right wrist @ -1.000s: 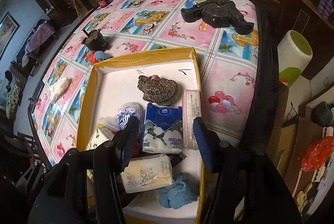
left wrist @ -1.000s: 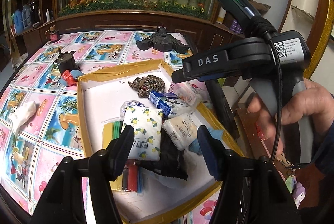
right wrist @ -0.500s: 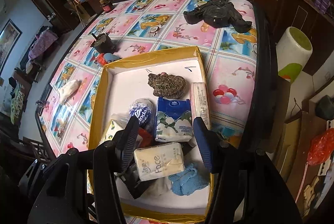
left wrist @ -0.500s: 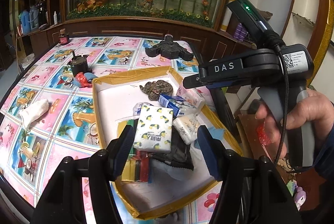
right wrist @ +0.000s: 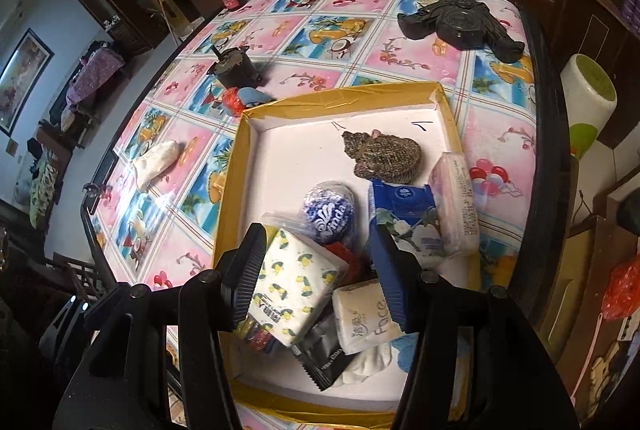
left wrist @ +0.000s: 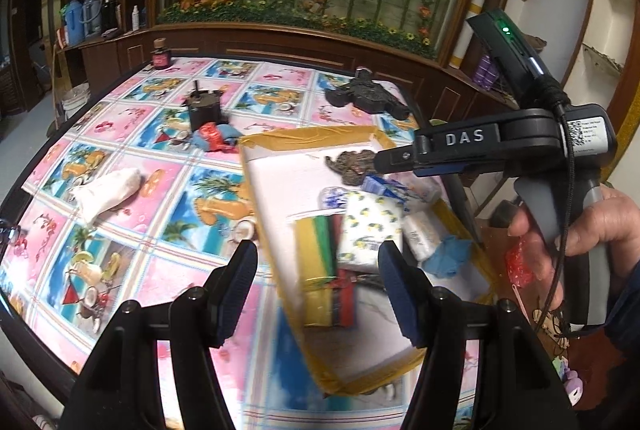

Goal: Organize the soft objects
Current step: 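Move both open grippers back toward the items beside the black pot, then grasp the blue-red knitted toy with the right gripper while the left grasps the white cloth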

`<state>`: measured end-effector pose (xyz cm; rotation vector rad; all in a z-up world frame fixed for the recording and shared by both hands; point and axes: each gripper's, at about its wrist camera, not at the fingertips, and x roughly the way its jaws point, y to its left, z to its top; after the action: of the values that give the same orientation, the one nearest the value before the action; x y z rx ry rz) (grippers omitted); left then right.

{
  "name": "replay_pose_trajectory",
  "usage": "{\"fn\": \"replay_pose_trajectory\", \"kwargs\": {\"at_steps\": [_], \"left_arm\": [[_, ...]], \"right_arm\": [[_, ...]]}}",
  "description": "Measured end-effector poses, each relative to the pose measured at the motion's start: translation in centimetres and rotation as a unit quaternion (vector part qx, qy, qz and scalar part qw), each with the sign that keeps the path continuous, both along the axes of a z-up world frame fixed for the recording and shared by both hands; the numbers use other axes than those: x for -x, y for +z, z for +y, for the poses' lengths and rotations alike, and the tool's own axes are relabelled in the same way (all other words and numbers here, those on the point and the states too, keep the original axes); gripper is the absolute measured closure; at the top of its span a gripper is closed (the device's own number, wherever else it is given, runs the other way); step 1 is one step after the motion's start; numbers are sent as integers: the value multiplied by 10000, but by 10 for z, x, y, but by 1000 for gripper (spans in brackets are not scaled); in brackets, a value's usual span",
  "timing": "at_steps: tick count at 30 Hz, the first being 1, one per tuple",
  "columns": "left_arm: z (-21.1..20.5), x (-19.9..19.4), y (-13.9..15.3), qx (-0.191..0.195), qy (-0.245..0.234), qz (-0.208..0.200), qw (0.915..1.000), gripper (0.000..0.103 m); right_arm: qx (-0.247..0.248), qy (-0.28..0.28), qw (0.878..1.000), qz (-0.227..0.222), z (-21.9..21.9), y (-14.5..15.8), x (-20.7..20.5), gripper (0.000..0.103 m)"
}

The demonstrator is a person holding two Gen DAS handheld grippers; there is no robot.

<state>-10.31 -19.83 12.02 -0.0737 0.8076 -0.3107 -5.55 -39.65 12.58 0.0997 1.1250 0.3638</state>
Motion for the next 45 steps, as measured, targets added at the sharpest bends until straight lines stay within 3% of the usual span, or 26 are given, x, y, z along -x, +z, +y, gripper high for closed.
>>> {"fn": "replay_pose_trajectory", "kwargs": {"at_steps": [10,18,26,33,38,40,42,45], "left_arm": [[84,-9,-25,186,886,467,9948,40],[137,-17,-46,243,1217,763,9893,40],[174,-22,-59,167,1285,912,9874,40],[204,-25,-59,123,1441,839,9859,40],[221,-43,-55,127,1493,804,9854,40],[230,-56,-51,167,1493,764,9857,40],[237,-72,-48,198,1433,731,9868,40],[236,-100,-50,-7,1215,768,9896,40]], "right_arm": [[-207,447,9987,116,71,-3,-14,49],[-369,418,9981,246,129,-11,-70,49],[342,556,9976,219,193,-45,-156,49],[880,465,9945,331,210,-80,-196,49],[653,702,9939,545,228,-92,-181,49],[503,956,9920,656,240,-95,-164,48],[663,1347,9869,584,255,-93,-141,48],[502,1616,9819,848,258,-98,-109,48]]}}
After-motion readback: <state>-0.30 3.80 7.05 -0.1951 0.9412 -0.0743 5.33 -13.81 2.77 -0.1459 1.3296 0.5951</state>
